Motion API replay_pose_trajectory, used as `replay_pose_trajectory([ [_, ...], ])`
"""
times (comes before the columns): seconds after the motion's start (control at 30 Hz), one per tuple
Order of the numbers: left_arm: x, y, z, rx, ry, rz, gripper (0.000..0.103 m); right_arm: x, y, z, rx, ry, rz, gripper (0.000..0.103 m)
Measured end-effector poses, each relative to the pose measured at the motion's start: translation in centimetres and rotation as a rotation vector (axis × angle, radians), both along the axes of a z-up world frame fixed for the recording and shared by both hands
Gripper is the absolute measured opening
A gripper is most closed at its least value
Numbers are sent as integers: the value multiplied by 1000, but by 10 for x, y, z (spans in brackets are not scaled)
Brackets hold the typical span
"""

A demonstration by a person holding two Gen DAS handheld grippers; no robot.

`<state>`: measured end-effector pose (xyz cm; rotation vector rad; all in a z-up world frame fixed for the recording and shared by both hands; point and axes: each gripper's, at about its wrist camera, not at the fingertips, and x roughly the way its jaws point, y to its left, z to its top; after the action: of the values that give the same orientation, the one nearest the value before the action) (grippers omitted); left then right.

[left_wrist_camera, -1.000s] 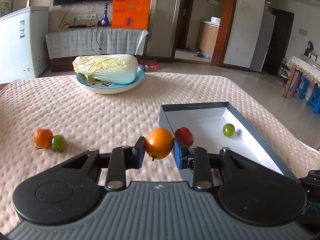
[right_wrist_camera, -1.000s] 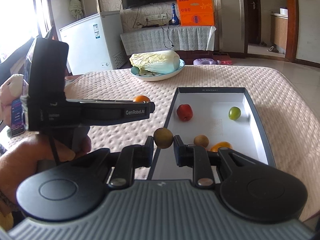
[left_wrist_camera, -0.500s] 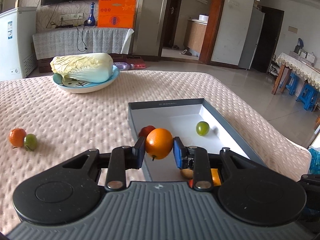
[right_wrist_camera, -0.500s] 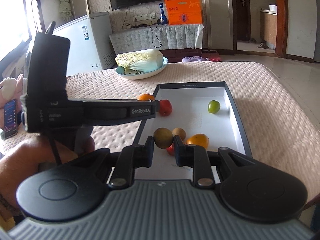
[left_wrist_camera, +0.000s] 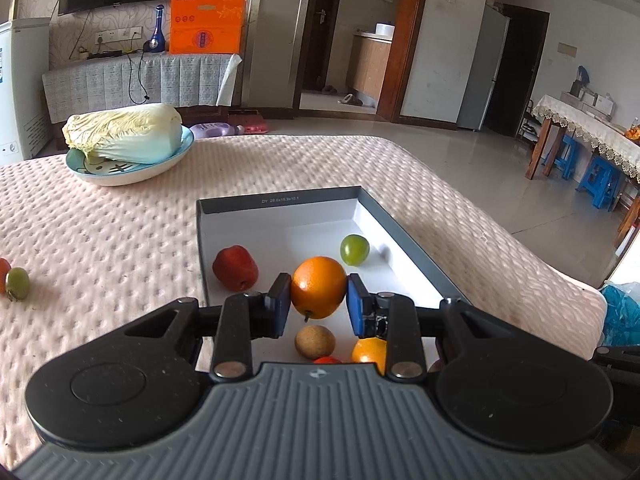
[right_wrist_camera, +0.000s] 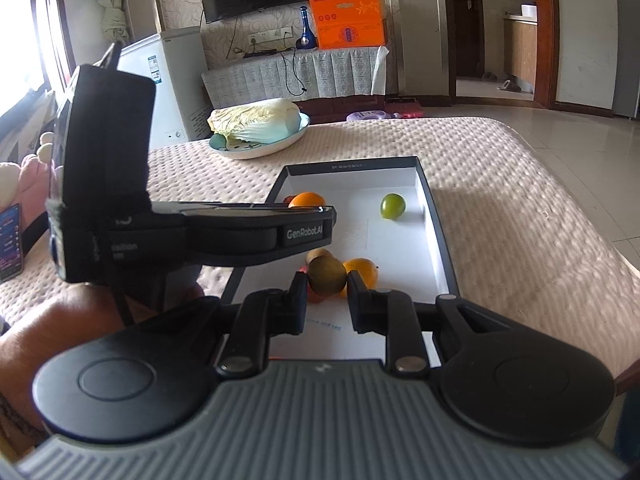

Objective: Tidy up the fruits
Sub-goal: 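Lower the tangerine and kiwi into the box and open both grippers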

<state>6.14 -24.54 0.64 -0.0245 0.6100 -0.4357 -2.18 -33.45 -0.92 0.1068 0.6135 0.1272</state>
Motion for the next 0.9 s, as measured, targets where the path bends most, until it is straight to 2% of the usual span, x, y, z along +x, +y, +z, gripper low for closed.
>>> replay_pose_trajectory([
  [0.33,3,1,-2,4,11,-12,35,0,-10,3,12,-20,-38,25],
  [0.57,5,3,-5,16,54,-16,36,4,-8,1,3,-12,-41,25],
  [0.6,5,4,-5,16,51,-15,37,4,-8,0,1,-13,-42,25],
  [0.67,5,6,-3,12,45,-6,49,5,-7,1,-11,-18,-45,25],
  [0.73,4,9,-2,2,41,2,55,6,-6,0,-20,-21,-50,25],
  [0.9,2,16,5,-29,12,26,56,9,-2,-2,-26,-19,-47,25],
])
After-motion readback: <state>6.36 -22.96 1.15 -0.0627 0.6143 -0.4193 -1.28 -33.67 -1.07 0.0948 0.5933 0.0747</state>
